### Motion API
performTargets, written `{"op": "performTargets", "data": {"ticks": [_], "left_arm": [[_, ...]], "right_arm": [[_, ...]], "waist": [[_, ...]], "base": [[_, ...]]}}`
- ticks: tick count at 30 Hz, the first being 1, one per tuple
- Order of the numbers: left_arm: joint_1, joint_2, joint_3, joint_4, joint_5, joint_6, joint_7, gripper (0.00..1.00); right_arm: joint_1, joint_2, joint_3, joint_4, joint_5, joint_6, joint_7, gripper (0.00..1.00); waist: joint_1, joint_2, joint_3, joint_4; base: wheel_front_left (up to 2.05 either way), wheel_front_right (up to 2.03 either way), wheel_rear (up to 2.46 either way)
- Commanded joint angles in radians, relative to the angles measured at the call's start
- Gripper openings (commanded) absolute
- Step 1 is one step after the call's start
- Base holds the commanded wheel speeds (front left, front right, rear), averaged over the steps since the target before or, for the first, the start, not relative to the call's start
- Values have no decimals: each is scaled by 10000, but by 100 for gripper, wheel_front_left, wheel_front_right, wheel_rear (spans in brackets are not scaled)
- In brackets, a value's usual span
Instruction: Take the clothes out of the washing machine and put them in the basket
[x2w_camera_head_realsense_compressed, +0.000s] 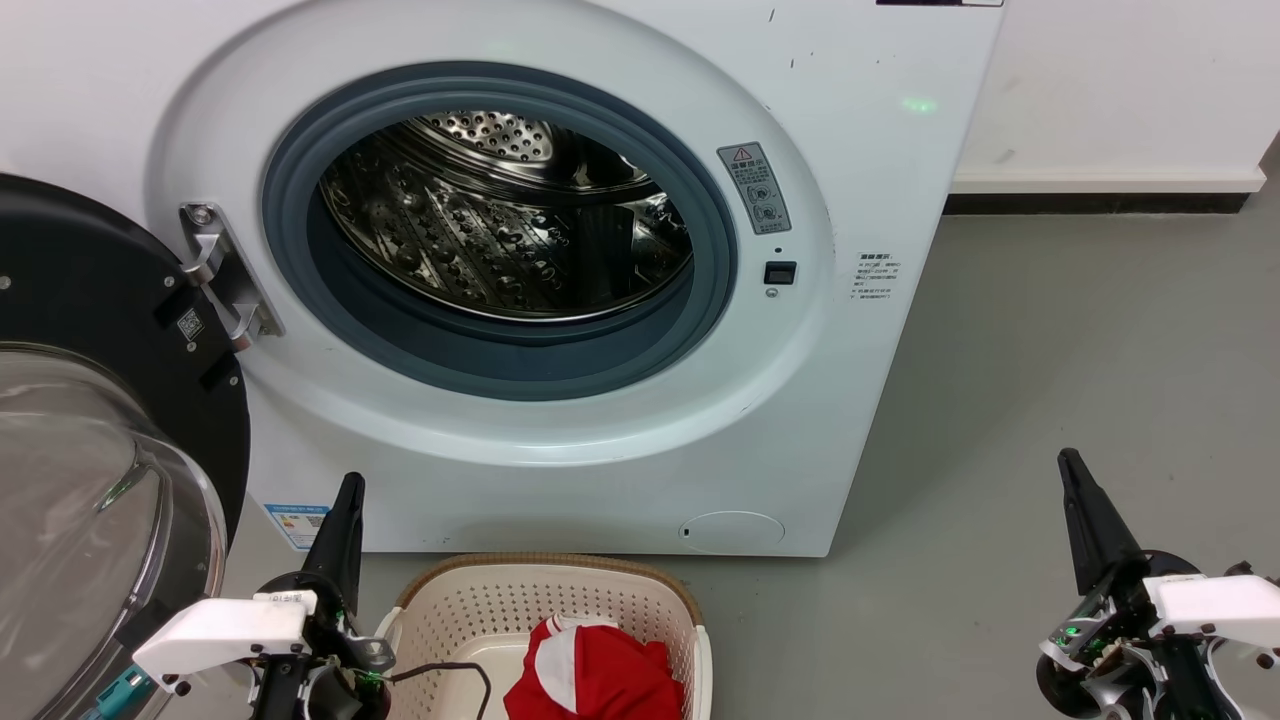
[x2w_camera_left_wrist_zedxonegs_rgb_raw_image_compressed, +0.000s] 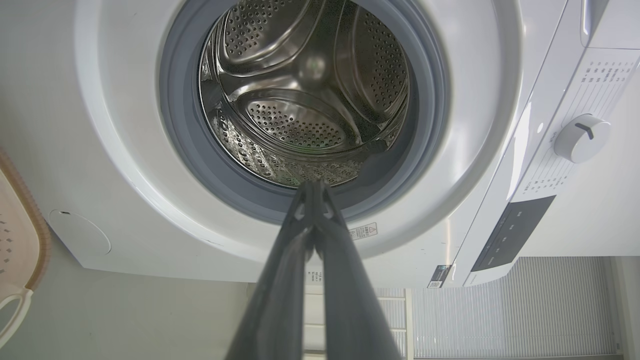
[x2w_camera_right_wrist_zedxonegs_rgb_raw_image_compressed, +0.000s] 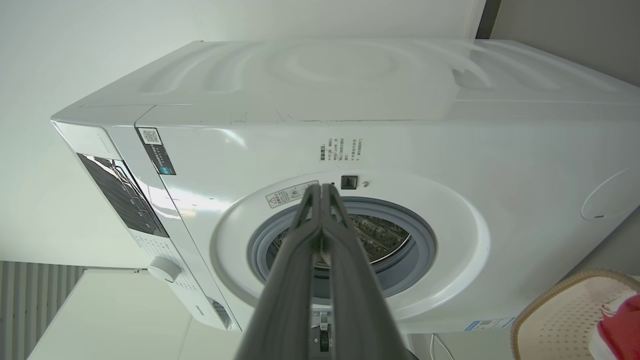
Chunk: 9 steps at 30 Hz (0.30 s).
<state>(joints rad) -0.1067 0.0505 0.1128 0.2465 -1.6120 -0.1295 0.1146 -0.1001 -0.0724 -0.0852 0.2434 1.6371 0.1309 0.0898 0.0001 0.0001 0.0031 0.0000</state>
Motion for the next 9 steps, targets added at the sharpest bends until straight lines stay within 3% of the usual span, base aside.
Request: {"op": "performTargets", "data": {"ticks": [1,9], "left_arm": [[-62,-5,33,8,-18,-43,28,0],[-62,-6,33,7,-19,-43,28,0]], "right_arm": [[-127,26,-15,22,-17,-3,56,0],[-132,40,-49,24,-54,-3,68,0]], "waist": [[-1,-1,0,0],[-1,-1,0,0]], "base": [[0,0,0],[0,0,0]]}}
